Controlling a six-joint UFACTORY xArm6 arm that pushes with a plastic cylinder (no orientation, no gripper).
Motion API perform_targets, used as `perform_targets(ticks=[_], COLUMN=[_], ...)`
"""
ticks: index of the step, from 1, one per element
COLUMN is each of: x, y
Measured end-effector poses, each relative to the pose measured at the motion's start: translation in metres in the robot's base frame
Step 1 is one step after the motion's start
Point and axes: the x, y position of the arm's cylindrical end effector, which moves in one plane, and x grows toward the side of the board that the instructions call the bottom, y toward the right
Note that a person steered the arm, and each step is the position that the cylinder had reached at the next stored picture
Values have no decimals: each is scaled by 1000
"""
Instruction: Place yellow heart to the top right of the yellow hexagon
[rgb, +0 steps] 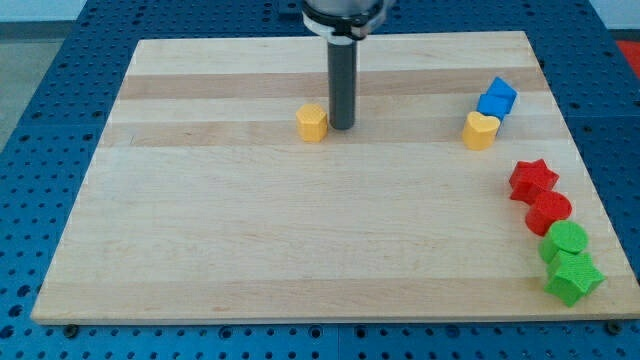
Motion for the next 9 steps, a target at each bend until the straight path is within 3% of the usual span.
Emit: perform_targets(ticks=[2,4,5,6,7,8,9], x=[45,45,21,-4,-3,7,14], y=[111,259,279,251,196,187,219])
